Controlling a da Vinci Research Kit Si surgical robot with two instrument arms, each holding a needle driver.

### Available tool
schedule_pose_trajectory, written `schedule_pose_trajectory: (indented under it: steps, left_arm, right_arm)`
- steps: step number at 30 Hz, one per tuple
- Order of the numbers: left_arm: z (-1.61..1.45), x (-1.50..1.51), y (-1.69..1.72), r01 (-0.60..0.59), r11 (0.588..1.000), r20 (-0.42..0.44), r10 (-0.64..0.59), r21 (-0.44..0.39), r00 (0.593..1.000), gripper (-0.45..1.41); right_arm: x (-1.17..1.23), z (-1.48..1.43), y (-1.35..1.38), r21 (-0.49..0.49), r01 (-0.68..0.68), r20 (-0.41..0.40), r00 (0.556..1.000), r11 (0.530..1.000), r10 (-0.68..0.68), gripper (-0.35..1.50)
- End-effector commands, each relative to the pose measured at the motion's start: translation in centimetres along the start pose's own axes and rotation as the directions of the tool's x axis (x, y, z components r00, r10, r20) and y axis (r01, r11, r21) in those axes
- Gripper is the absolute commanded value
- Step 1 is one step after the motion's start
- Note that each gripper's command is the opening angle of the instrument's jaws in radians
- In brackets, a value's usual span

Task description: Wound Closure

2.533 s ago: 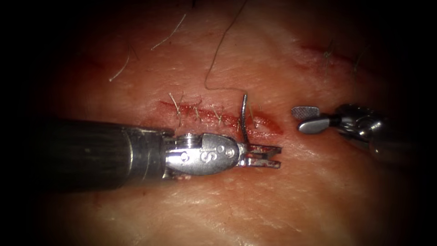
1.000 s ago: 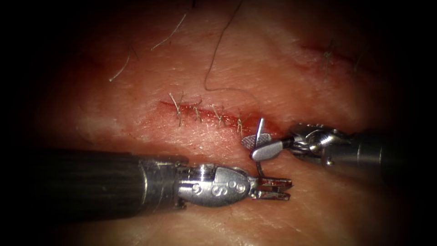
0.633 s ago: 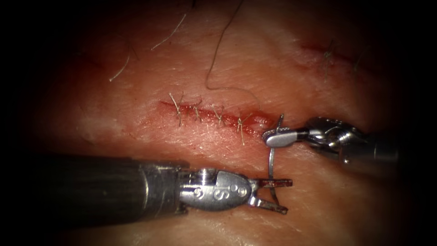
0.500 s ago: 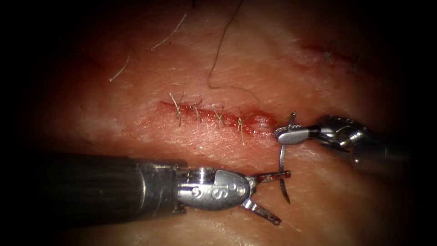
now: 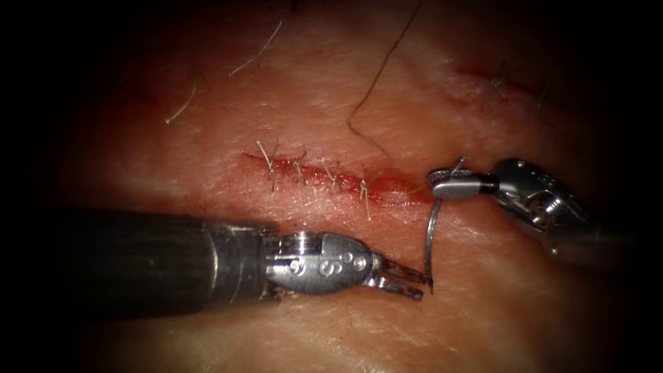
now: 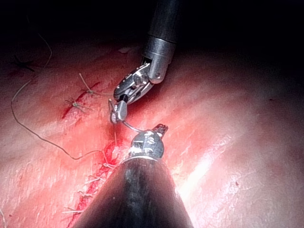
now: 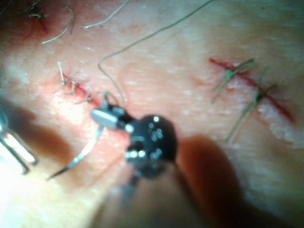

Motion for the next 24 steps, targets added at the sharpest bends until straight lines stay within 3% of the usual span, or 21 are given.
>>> schedule_pose_trajectory:
  steps: [1,9,24]
  left_arm:
    - [0.07,-0.06,-0.07,0.023,1.0,0.0,-0.023,0.017,1.0,-0.28]
    - [0.07,-0.36,-0.69,0.087,0.99,0.049,-0.093,0.114,0.994,-0.45]
    - [0.32,-0.94,-0.97,0.091,0.988,0.122,-0.106,0.124,0.987,-0.45]
  right_arm:
    - [-0.06,0.05,0.01,-0.01,0.031,0.0,1.0,0.999,-0.031,-0.35]
    - [-0.06,0.02,-0.03,-0.043,0.135,0.036,0.99,0.99,-0.134,-0.35]
    - [-0.05,0.06,-0.06,-0.049,0.229,0.07,0.972,0.972,-0.226,-0.35]
